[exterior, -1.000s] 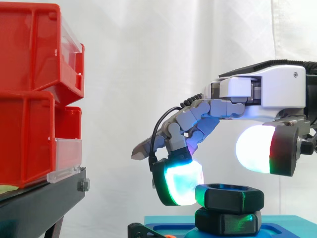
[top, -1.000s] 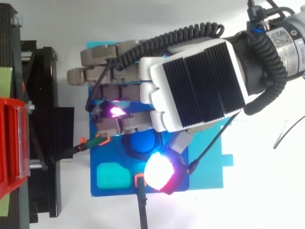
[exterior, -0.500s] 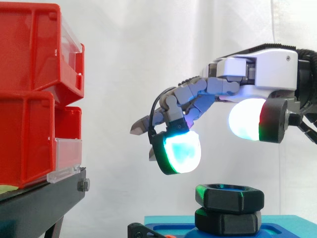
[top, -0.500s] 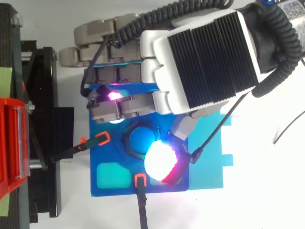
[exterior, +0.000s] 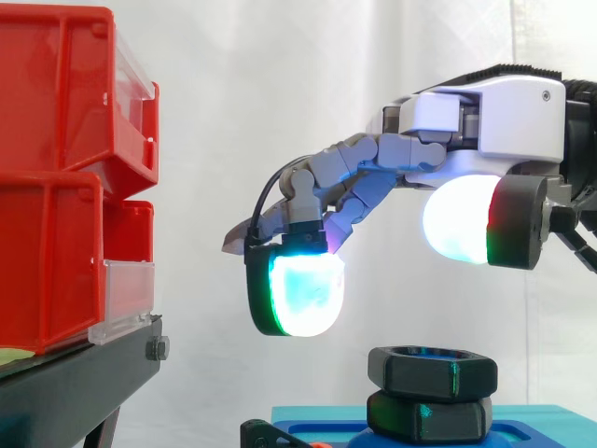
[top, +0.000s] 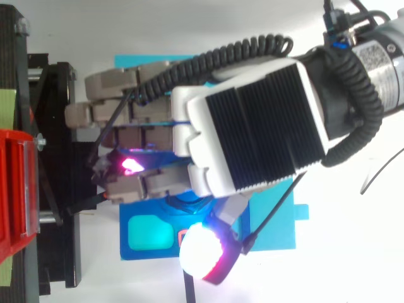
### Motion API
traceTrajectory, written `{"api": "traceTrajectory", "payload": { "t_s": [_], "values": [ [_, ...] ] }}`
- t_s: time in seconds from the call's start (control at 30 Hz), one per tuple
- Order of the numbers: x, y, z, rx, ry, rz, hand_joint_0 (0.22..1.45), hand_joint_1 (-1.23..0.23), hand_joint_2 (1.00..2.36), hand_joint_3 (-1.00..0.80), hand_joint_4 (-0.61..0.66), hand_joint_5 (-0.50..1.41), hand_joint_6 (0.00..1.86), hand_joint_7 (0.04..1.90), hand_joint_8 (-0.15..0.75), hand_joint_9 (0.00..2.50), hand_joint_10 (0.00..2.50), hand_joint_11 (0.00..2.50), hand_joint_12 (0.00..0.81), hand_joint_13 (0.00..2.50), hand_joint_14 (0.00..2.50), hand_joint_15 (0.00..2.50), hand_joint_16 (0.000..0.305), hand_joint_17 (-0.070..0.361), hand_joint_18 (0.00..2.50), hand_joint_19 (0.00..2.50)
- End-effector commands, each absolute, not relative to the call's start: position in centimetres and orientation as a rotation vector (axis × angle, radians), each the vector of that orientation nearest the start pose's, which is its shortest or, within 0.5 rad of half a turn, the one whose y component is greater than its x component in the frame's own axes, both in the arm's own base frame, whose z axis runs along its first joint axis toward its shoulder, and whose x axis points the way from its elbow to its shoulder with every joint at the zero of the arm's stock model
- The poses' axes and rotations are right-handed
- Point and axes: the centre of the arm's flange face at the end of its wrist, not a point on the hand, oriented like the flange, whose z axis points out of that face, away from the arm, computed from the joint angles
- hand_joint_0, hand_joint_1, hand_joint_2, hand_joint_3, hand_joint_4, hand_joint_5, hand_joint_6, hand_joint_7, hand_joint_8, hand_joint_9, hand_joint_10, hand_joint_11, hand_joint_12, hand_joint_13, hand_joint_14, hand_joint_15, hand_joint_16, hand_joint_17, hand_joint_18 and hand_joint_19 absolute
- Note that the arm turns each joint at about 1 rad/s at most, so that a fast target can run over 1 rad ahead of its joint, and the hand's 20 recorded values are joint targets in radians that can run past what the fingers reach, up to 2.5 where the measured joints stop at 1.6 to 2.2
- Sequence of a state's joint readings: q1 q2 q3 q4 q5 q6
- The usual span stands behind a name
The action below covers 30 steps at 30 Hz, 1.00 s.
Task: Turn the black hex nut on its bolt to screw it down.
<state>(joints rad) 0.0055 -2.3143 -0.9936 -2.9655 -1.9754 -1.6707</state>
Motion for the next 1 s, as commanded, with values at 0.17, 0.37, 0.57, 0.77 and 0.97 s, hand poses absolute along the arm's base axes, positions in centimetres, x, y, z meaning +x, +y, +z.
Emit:
{"api": "traceTrajectory", "payload": {
  "t_s": [0.17,0.37,0.57,0.77,0.97],
  "values": [
    [76.9,-6.3,29.7,-0.384,1.536,0.239,0.45,-0.19,1.0,-0.5,0.21,-0.06,0.5,1.22,0.285,0.8,0.0,0.01,0.357,0.46,0.0,0.0,0.057,0.129,0.39,0.31],
    [77.0,-5.2,29.1,-0.382,1.529,0.242,0.45,-0.19,1.0,-0.5,0.2,-0.05,0.5,1.33,0.286,0.8,0.0,0.01,0.356,0.46,0.0,0.0,0.057,0.129,0.39,0.3],
    [76.9,-5.3,29.1,-0.38,1.537,0.242,0.45,-0.19,1.0,-0.5,0.19,-0.03,0.51,1.47,0.288,0.82,0.0,0.01,0.352,0.47,0.0,0.0,0.056,0.127,0.4,0.3],
    [76.6,-5.7,28.8,-0.386,1.558,0.248,0.45,-0.2,1.0,-0.5,0.19,-0.04,0.55,1.43,0.288,0.84,0.0,0.02,0.351,0.48,0.0,0.0,0.056,0.127,0.4,0.3],
    [76.5,-6.2,28.9,-0.395,1.55,0.244,0.45,-0.21,1.0,-0.5,0.19,-0.04,0.54,1.44,0.289,0.83,0.0,0.01,0.353,0.48,0.0,0.0,0.056,0.127,0.41,0.3]
  ]
}}
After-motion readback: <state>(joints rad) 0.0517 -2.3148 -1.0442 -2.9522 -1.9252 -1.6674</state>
